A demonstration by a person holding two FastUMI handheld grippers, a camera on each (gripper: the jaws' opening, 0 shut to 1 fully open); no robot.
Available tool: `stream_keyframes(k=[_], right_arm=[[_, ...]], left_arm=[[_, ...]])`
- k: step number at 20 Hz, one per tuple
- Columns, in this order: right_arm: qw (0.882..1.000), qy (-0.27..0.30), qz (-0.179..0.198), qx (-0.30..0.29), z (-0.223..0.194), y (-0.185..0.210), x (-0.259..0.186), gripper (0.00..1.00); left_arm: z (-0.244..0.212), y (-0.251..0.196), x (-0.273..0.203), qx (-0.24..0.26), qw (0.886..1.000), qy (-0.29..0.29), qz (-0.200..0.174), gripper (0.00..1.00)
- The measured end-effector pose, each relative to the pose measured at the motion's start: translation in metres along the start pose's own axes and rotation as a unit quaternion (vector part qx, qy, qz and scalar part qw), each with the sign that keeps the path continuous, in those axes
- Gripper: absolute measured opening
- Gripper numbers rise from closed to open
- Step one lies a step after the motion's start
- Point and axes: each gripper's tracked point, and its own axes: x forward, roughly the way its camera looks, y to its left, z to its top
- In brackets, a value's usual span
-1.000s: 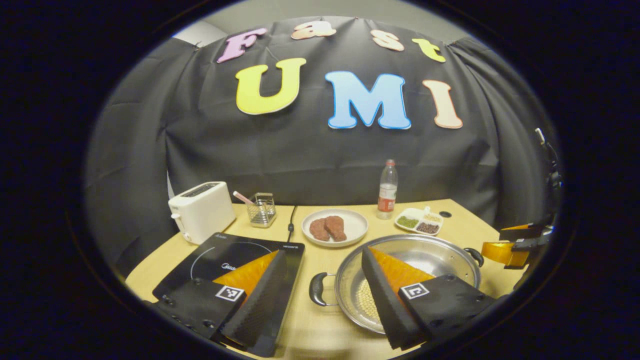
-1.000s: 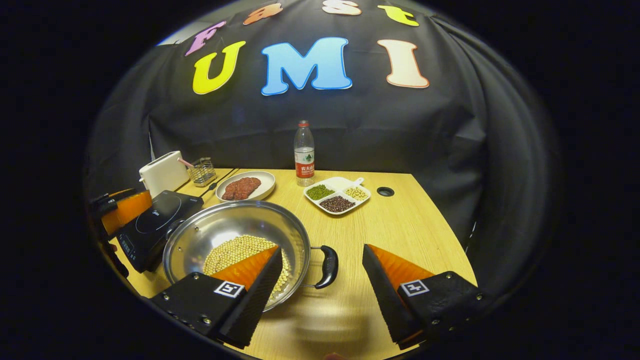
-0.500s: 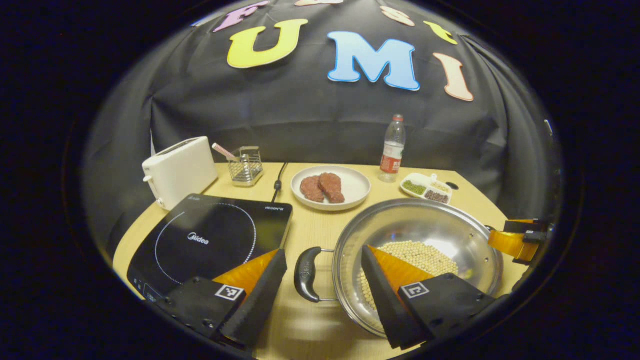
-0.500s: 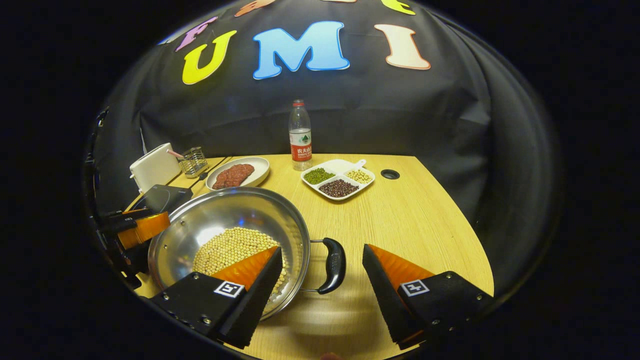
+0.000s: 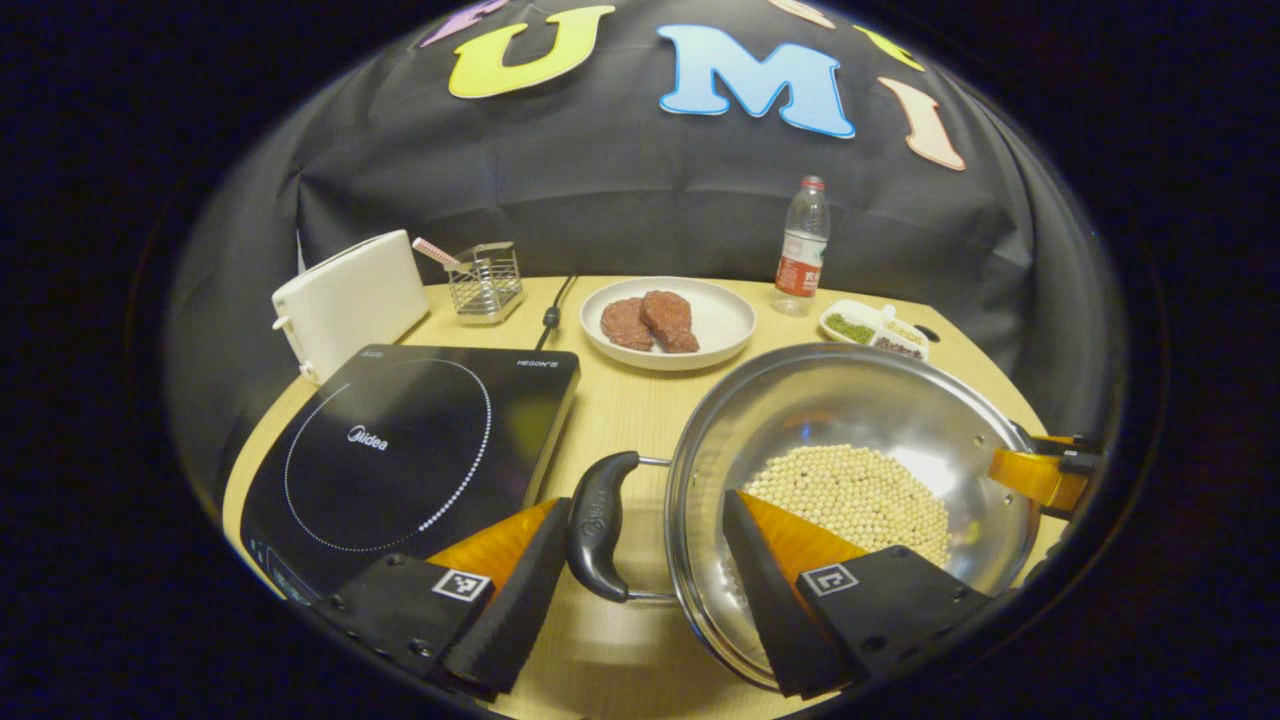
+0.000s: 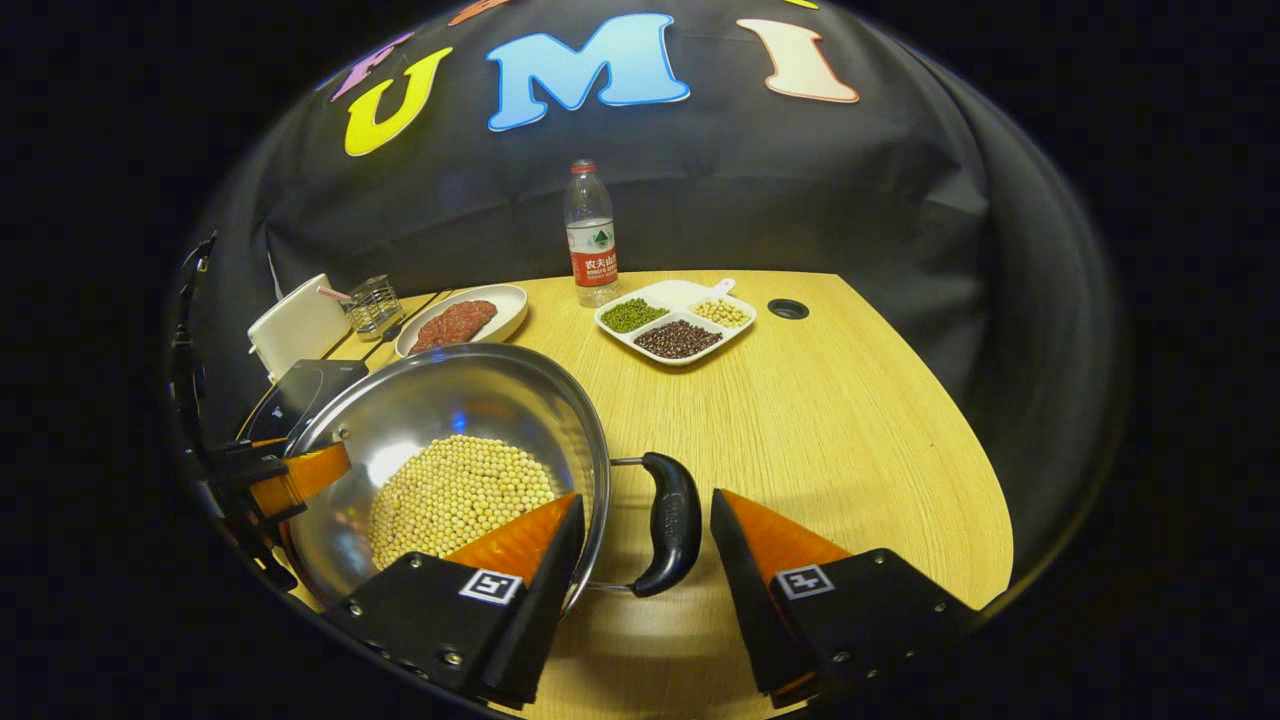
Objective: First push the handle of the pot to place it horizontally, then grasp the pot with both hands and set it on the induction cooktop.
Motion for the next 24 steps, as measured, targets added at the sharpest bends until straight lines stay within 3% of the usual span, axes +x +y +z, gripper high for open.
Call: stream_keyframes(k=[2, 4, 5, 9, 10, 16, 17, 24], right_arm=[[1.000, 0.002, 0.004, -0.001, -0.001, 0.002, 0.002, 0.70], [1.000, 0.009, 0.007, 0.003, -0.003, 0.003, 0.001, 0.70], [1.000, 0.013, 0.007, 0.007, -0.005, 0.003, 0.005, 0.66], [0.999, 0.020, 0.000, 0.031, -0.001, 0.002, 0.002, 0.54], [0.999, 0.021, -0.004, 0.029, 0.000, 0.004, 0.000, 0.47], [0.999, 0.025, -0.018, 0.031, 0.006, 0.009, -0.015, 0.47], [0.999, 0.022, -0.022, 0.031, 0.009, 0.013, -0.022, 0.47], [0.998, 0.001, -0.043, 0.054, 0.029, 0.065, -0.046, 0.47]], left_arm=[[-0.004, 0.001, 0.009, -0.002, 1.000, 0.003, 0.010, 0.87], [-0.009, 0.006, 0.014, 0.003, 1.000, 0.014, 0.022, 0.88], [-0.007, 0.006, 0.013, 0.000, 1.000, 0.011, 0.023, 0.78], [-0.007, 0.003, 0.011, -0.009, 1.000, 0.011, 0.020, 0.78], [-0.006, 0.003, 0.011, -0.011, 1.000, 0.007, 0.018, 0.67], [0.012, 0.008, -0.003, 0.002, 1.000, -0.011, 0.007, 0.65], [0.016, 0.011, -0.007, 0.001, 1.000, -0.013, 0.003, 0.69], [0.051, 0.058, -0.021, 0.012, 0.999, -0.031, -0.022, 0.65]])
